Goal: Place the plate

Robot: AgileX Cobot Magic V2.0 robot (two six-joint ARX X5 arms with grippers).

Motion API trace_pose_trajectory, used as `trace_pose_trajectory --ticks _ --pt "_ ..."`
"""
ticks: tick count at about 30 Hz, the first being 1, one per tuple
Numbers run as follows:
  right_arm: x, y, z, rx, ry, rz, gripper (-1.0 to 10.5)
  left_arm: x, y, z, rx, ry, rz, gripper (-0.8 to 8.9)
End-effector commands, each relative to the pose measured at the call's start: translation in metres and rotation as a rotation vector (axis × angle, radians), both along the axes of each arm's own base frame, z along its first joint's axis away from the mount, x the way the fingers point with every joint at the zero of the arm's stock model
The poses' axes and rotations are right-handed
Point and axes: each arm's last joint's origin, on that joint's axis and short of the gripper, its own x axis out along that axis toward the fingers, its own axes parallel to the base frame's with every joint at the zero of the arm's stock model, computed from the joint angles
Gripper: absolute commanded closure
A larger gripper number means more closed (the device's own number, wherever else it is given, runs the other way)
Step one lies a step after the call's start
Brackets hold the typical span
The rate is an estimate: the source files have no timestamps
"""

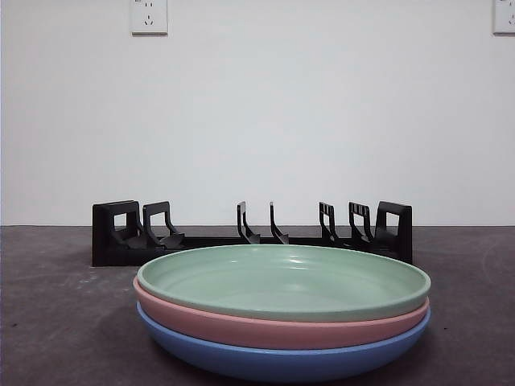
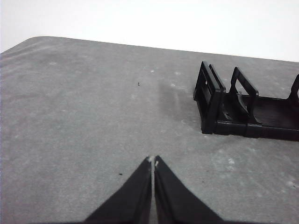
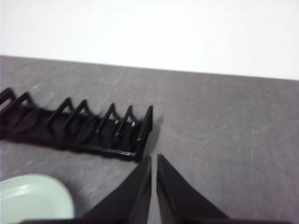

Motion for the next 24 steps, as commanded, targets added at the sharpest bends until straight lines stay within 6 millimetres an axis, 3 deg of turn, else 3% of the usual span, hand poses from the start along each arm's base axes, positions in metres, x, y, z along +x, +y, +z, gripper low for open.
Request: trace_pose_trajectory --ticks 1,6,12,17,24 --pt "0.012 0.002 -0.027 -0.052 -0.107 0.038 9.3 0.001 0.000 -0.007 0.007 0.024 0.003 8.07" --pt "0.033 -0.005 -0.088 -0.036 -0.236 0.042 9.3 0.001 0.000 -0.007 0.007 0.024 0.003 8.07" --pt "0.043 -0.020 -0.150 -0.052 -0.213 -0.090 9.3 0.001 0.000 -0.007 0.007 0.024 0.003 8.07" --pt "0.044 -0.025 -0.174 -0.062 -0.167 -0.150 9.3 0.001 0.000 -0.007 0.007 0.024 0.003 8.07" --pt "0.042 -0.028 -0.184 -0.059 -0.068 -0.177 9.3 0.001 0.000 -0.007 0.007 0.024 0.003 8.07"
